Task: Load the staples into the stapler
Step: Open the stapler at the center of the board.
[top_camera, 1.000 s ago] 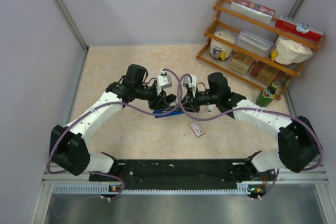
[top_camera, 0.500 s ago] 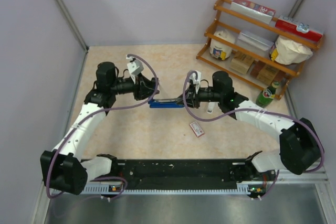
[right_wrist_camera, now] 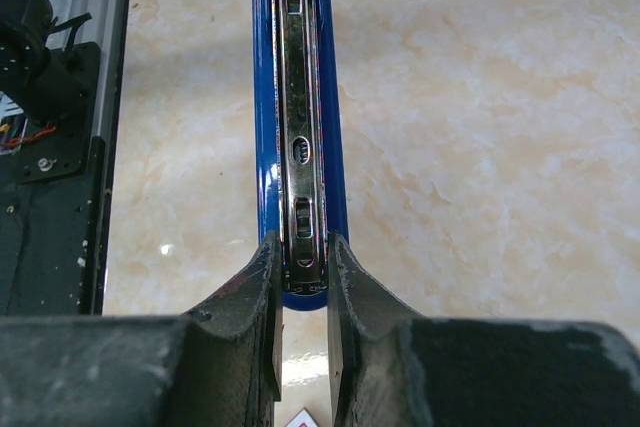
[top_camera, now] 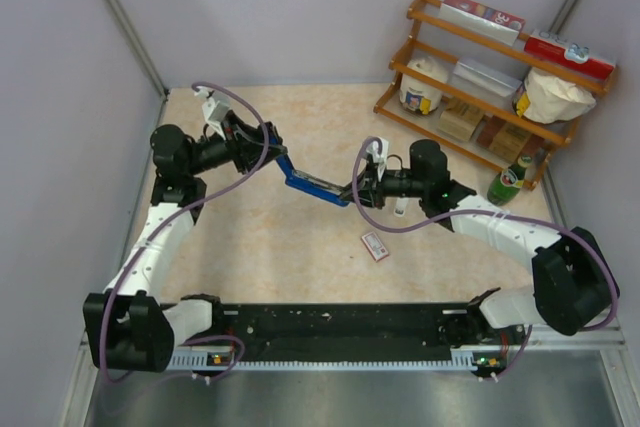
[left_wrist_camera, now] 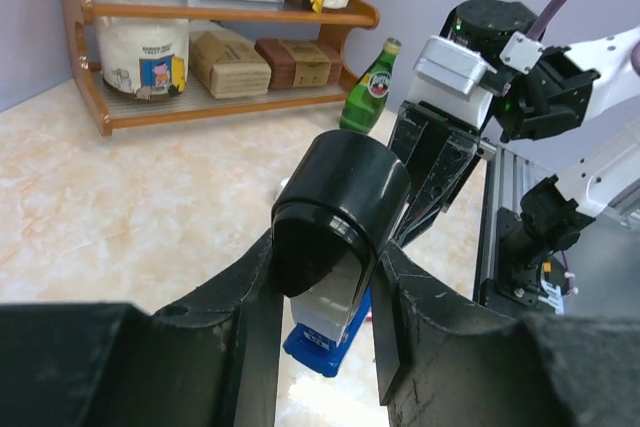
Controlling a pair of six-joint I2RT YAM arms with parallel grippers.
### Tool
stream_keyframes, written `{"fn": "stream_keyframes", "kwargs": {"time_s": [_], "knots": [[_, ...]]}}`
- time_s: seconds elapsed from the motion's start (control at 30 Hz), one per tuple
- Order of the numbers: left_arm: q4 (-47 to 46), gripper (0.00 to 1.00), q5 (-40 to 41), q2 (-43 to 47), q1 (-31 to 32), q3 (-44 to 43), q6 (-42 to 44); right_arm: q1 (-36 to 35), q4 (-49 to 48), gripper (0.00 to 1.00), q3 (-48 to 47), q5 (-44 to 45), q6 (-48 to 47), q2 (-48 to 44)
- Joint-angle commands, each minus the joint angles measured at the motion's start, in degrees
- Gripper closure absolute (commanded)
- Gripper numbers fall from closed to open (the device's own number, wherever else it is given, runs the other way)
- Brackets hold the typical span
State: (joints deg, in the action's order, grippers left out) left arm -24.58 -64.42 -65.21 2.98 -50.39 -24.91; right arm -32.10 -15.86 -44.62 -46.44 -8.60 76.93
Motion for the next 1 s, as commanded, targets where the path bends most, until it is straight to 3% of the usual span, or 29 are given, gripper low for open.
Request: {"fn": "stream_keyframes", "kwargs": {"time_s": [0.0, 0.23, 0.37, 0.47, 0.57, 0.97], "knots": [[-23.4, 0.95, 5.8, 0.79, -2.37, 0.55, -12.79, 0.89, 2.41, 1.0, 1.82, -0.32, 1.12, -0.2], [-31.75, 0.98, 5.97, 0.17, -2.28, 2.4, -19.82, -2.7, 4.6, 0.97, 0.76, -0.59, -0.89, 0.15], [-34.48, 1.0, 6.5, 0.7, -2.37, 3.28, -21.68, -2.88, 6.88, 0.65, -0.64, -1.2, -2.47, 0.59], [-35.18, 1.0, 5.89, 0.53, -2.37, 3.98, -22.29, -2.88, 8.21, 0.47, -1.08, -1.38, -3.7, -0.81], [-38.52, 1.0, 5.01, -0.35, -2.19, 4.68, -24.65, -2.88, 8.38, 0.36, -1.26, -1.64, -3.88, -2.56], [-45.29, 1.0, 1.67, -4.22, -0.53, 5.83, -30.2, -3.15, 9.1, 0.29, -9.6, 2.58, -2.13, -6.53]]}}
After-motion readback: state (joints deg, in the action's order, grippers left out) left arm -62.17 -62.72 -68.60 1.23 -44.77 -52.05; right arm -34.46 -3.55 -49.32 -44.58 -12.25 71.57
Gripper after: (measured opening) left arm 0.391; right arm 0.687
